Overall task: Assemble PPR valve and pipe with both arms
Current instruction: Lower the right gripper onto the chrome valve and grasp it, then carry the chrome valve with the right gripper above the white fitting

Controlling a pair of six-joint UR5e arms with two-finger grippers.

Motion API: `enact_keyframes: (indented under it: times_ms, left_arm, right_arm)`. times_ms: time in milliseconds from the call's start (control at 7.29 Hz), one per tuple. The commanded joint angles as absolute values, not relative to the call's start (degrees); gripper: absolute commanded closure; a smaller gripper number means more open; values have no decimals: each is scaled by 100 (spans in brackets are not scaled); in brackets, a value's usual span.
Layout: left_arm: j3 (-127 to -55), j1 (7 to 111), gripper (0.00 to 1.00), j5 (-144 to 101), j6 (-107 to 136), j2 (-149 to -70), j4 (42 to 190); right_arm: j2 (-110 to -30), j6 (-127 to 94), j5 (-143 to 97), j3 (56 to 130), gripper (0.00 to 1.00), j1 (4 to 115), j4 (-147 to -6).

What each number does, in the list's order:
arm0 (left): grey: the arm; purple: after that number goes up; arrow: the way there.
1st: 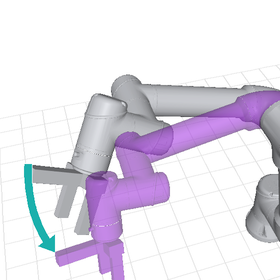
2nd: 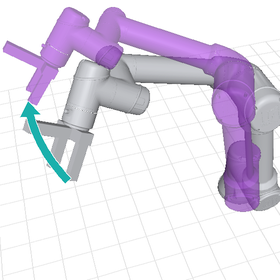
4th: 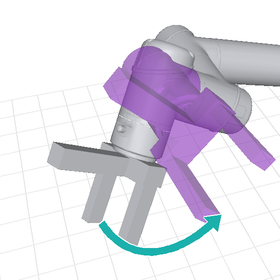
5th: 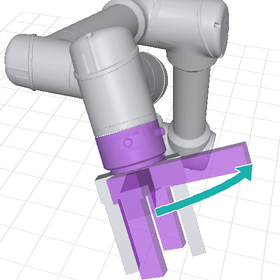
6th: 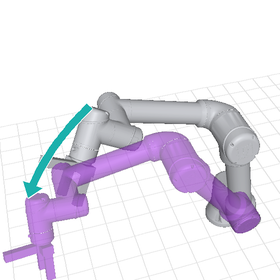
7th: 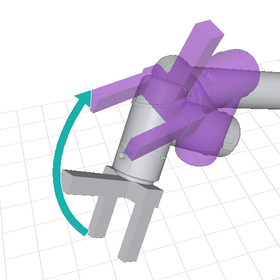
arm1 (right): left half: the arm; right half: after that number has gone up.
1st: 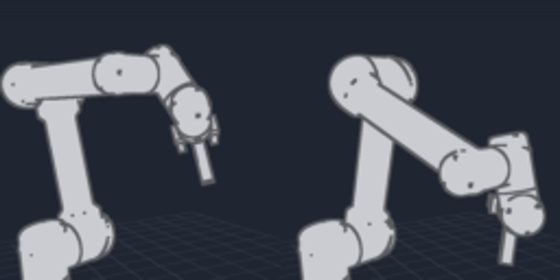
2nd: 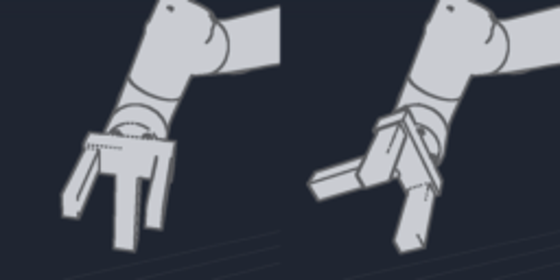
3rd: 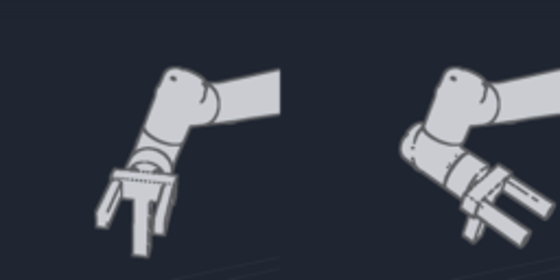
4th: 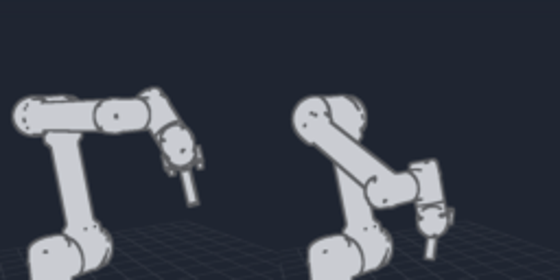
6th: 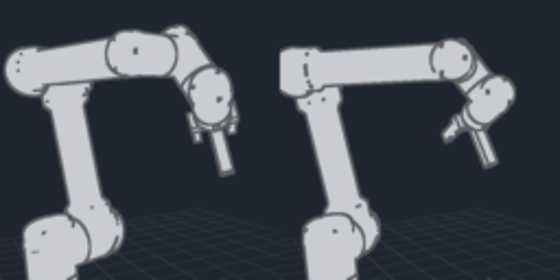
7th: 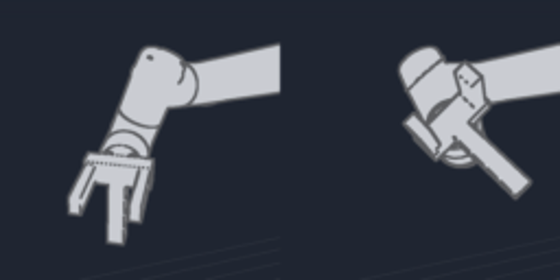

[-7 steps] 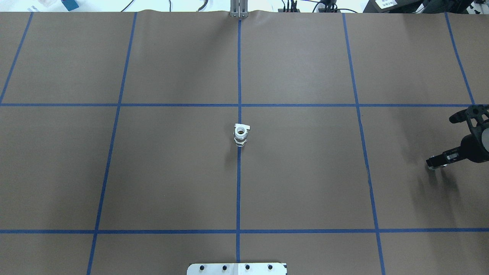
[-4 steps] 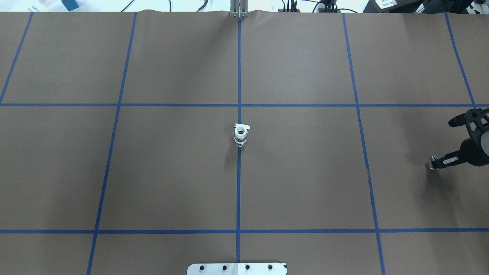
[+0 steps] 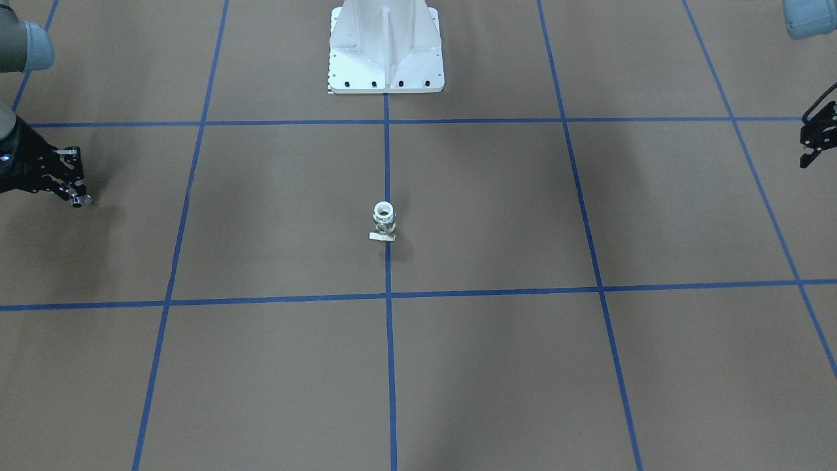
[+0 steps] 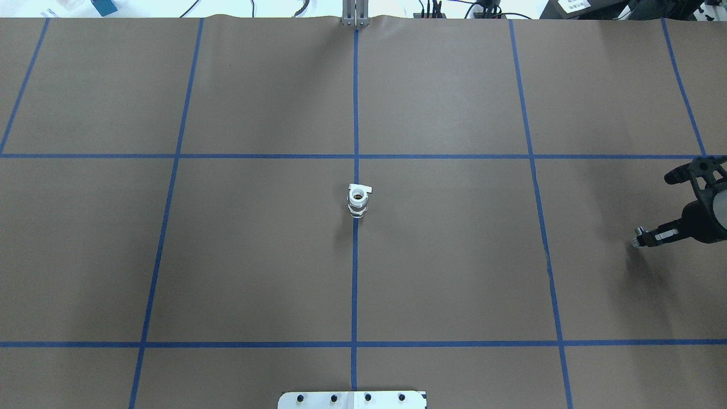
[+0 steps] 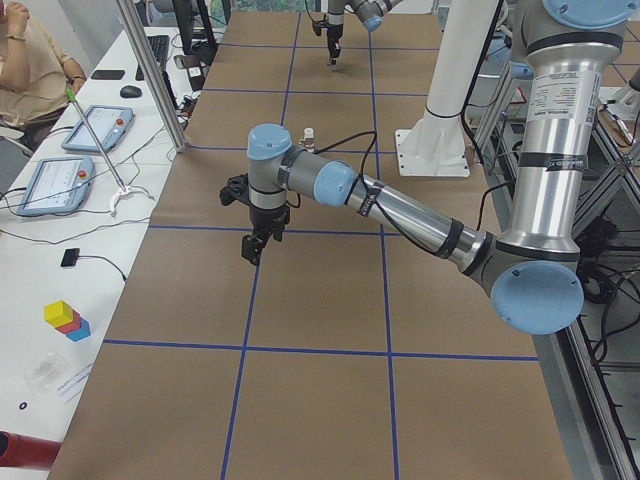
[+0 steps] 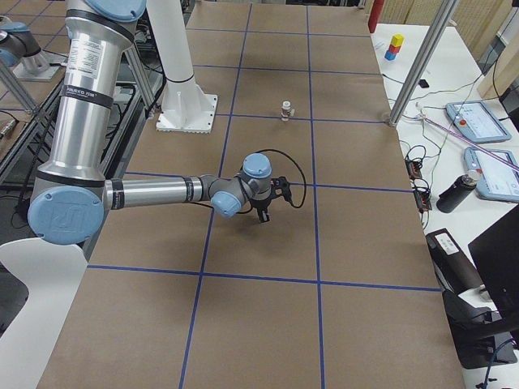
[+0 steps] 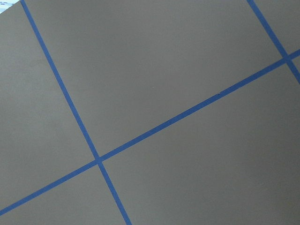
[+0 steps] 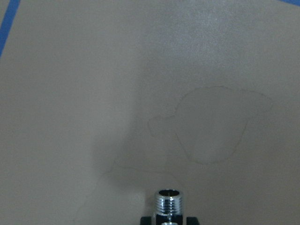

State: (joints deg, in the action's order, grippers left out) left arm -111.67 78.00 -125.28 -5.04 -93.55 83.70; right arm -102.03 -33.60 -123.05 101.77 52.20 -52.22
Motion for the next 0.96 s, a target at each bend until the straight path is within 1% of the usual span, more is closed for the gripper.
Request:
enact_keyframes:
  times_ms: [0,274,411,549,686,823]
  left_arm:
    - [-11153,8057,0,-12916,-44,-9134,8367]
    - [-11040,8619,0,-13201,-849,-8799,8367]
    - [-11039,8735,0,-13201,-931,-8772,8332]
    - [-10978,8728,0,-13201,-932,-8780,8323]
    - [-10925,8719,0,-13201,-923,-8780,8349]
    - [-10899,8710,0,-13201,-923,-8780,8358]
  right_arm:
    - [-9584,-4038,-12392,10501,100,5291,-6014]
    - [-8540,-4428,-12401,11237,100,5300,-7892]
    - [-7760,-4900,-12410,11389,100,5282,-8806]
    - [-6925,-5539,-12419,11356,100,5047,-9477]
    - [-6264,-6103,-12341,11277,100,4732,-9884]
    - [-5727,-6683,-12122,11094,100,4459,-9992]
